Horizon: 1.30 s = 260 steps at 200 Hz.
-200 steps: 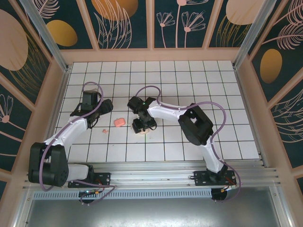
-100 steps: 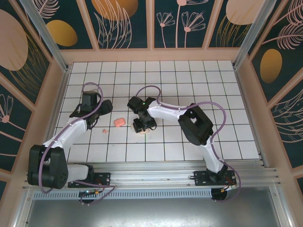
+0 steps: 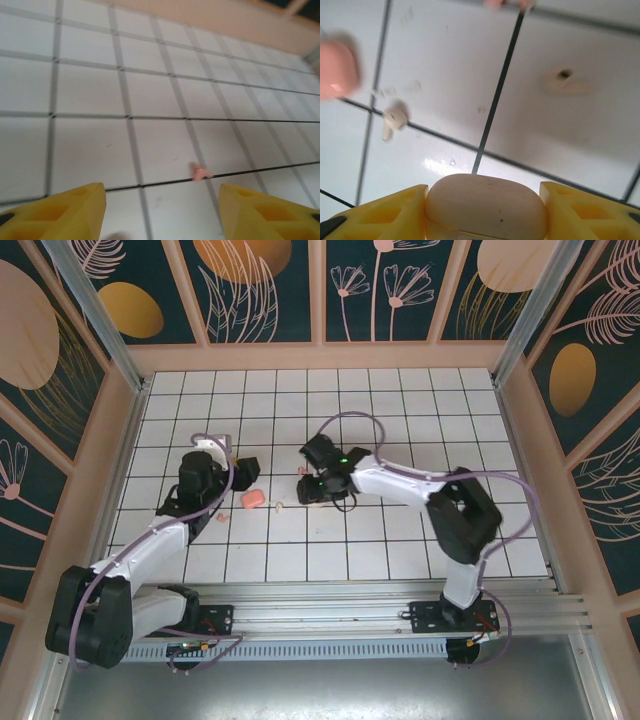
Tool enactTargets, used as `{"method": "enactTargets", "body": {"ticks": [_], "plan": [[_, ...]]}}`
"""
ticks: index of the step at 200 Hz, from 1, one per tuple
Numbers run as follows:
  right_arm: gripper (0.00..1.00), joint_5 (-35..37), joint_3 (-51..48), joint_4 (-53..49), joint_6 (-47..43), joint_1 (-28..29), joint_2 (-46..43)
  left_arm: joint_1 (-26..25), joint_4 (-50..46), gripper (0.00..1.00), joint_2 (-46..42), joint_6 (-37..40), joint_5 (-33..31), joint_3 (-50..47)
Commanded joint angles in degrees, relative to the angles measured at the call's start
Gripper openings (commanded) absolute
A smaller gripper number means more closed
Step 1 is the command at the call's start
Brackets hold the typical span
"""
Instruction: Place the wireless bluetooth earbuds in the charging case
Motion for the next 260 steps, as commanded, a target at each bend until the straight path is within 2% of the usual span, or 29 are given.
{"method": "enactTargets", "body": {"ticks": [1, 23, 42, 63, 88, 116, 222, 260], "plan": [[0.53, -2.98, -6.47, 15.52, 4.47, -3.71, -8.26, -2.15, 16.49, 0.6, -2.39, 3.95, 5.06, -3.88], [0.53, -6.96, -12.23, 25.0, 7.1, -6.7, -14.07, -4.15, 23.86, 0.58, -3.05, 5.64, 9.03, -6.52], [0.53, -10.27, -17.17, 34.75, 10.11, -8.2, -18.34, -6.49, 30.11, 0.58, -1.43, 10.16, 13.22, -7.65], [0.53, -12.15, -22.12, 44.82, 13.64, -9.0, -22.16, -8.91, 30.74, 0.56, 1.78, 14.08, 14.92, -5.47], [0.53, -13.21, -25.33, 51.58, 15.82, -8.95, -25.06, -12.54, 30.88, 0.56, 4.64, 17.85, 15.59, -2.76], [0.53, -13.83, -29.22, 58.82, 18.51, -8.86, -27.31, -14.46, 31.53, 0.59, 7.15, 18.2, 15.71, -0.19], [0.52, -13.92, -31.88, 64.85, 20.44, -7.32, -28.99, -17.11, 33.9, 0.59, 9.66, 15.3, 15.95, 3.8], [0.52, -13.83, -32.3, 65.98, 20.42, -6.84, -29.01, -17.53, 36.44, 0.56, 10.31, 12.85, 16.25, 3.98]]}}
